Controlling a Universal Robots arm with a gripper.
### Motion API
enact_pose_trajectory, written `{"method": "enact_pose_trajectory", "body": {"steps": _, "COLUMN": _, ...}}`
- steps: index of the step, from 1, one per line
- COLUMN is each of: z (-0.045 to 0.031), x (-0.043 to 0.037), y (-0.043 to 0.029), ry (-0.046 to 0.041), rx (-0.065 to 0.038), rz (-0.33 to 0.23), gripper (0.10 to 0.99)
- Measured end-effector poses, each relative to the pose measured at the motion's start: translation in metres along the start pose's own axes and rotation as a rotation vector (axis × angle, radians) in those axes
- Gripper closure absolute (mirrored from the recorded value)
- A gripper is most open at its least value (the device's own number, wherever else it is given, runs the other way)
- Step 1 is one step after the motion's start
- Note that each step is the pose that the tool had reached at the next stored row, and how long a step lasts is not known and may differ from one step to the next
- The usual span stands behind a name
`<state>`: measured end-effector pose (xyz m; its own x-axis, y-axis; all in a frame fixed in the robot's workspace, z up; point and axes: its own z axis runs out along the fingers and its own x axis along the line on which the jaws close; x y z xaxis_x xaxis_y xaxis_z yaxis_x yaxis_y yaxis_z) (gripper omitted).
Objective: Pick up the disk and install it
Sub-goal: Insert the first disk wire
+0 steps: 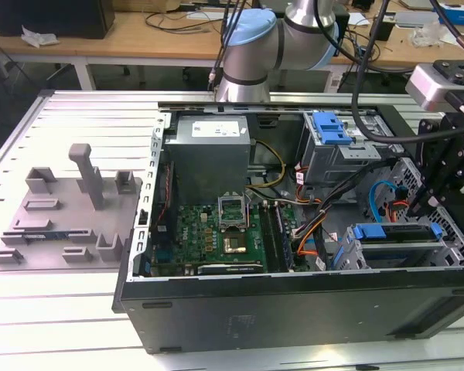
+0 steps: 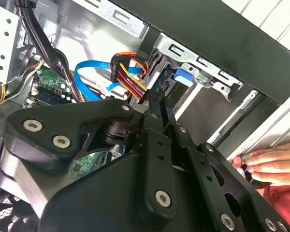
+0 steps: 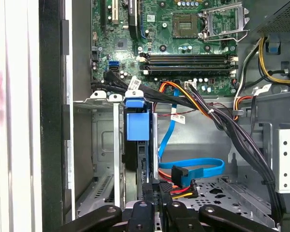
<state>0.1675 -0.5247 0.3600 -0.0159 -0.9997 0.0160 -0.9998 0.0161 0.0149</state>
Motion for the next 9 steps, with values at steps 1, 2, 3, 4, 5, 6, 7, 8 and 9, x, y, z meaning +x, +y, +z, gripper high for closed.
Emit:
{"method": "enact_pose_trajectory", "body": {"steps": 1, "z": -0.0001, "x": 0.0001, "y": 0.0, "ry": 0.0012, "rx": 0.0, "rz": 0.0, "gripper": 0.922}}
{"method": "enact_pose_trajectory", "body": {"steps": 2, "z": -0.0001, "x": 0.0, "y": 0.0, "ry": 0.0013, "rx": 0.0, "rz": 0.0, "gripper": 0.922}}
{"method": "enact_pose_trajectory", "body": {"steps": 3, "z": -0.0001, "x": 0.0, "y": 0.0, "ry": 0.0015, "rx": 0.0, "rz": 0.0, "gripper": 0.922}}
{"method": "enact_pose_trajectory", "body": {"steps": 4, "z": -0.0002, "x": 0.0, "y": 0.0, "ry": 0.0016, "rx": 0.0, "rz": 0.0, "gripper": 0.922}}
{"method": "enact_pose_trajectory", "body": {"steps": 5, "z": -0.0001, "x": 0.0, "y": 0.0, "ry": 0.0015, "rx": 0.0, "rz": 0.0, "gripper": 0.922}}
{"method": "enact_pose_trajectory", "body": {"steps": 6, "z": -0.0001, "x": 0.0, "y": 0.0, "ry": 0.0016, "rx": 0.0, "rz": 0.0, "gripper": 0.922}}
{"method": "enact_pose_trajectory", "body": {"steps": 7, "z": -0.0001, "x": 0.0001, "y": 0.0, "ry": 0.0016, "rx": 0.0, "rz": 0.0, "gripper": 0.922}}
{"method": "enact_pose_trajectory", "body": {"steps": 8, "z": -0.0001, "x": 0.0005, "y": -0.0001, "ry": 0.0015, "rx": 0.0, "rz": 0.0, "gripper": 0.922}}
{"method": "enact_pose_trajectory", "body": {"steps": 9, "z": -0.0001, "x": 0.001, "y": -0.0001, "ry": 0.0015, "rx": 0.0, "rz": 0.0, "gripper": 0.922}}
